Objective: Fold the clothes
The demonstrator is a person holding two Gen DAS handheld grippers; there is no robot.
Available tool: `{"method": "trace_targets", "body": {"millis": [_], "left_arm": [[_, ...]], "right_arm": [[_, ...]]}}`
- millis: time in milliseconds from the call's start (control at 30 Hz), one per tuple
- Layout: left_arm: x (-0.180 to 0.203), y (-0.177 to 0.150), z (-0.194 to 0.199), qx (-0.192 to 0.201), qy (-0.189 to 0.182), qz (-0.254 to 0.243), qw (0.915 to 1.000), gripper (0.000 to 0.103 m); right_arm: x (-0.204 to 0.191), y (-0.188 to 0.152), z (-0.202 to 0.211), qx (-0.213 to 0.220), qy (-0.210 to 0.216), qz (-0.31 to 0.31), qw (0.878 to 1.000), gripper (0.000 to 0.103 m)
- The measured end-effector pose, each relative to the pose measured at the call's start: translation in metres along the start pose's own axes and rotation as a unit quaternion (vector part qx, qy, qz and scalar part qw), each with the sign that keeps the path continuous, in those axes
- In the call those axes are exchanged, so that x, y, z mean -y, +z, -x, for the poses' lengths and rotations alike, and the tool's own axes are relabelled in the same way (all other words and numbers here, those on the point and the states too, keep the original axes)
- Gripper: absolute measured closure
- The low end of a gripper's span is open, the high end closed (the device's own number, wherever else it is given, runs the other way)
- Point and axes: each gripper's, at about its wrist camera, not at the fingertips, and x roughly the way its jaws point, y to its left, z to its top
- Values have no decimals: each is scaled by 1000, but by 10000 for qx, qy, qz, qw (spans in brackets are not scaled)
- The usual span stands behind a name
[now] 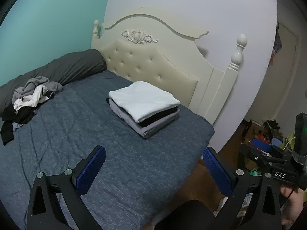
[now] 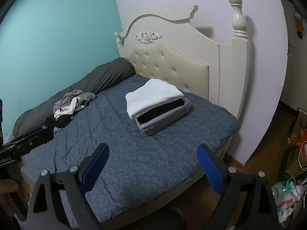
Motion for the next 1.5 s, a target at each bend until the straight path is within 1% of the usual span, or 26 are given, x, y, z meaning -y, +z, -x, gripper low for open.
{"method": "trace_targets", "body": {"millis": [133,267,767,1033,1267,1500], "left_arm": [[-1,-4,-1,-27,-12,32,10000,0],[-2,-11,-1,-55,104,0,9999,0],[-6,-29,5,-70,50,60,9999,0],[-5,-36,10,-55,-121,52,9999,0],[-5,-42,15,-11,-65,-2,10000,0],[-2,-47,19,25,-85,-75,9999,0]], "right_arm": [[-2,-4,3,6,5,16,10000,9],[-3,-7,6,12,10,31,10000,9],[-6,-16,13,55,1,41,10000,8],[-7,-25,15,34,-31,-24,10000,6],[-9,-31,15,5,-44,-11,10000,6],[-11,-35,20,54,-55,-11,10000,6]]}}
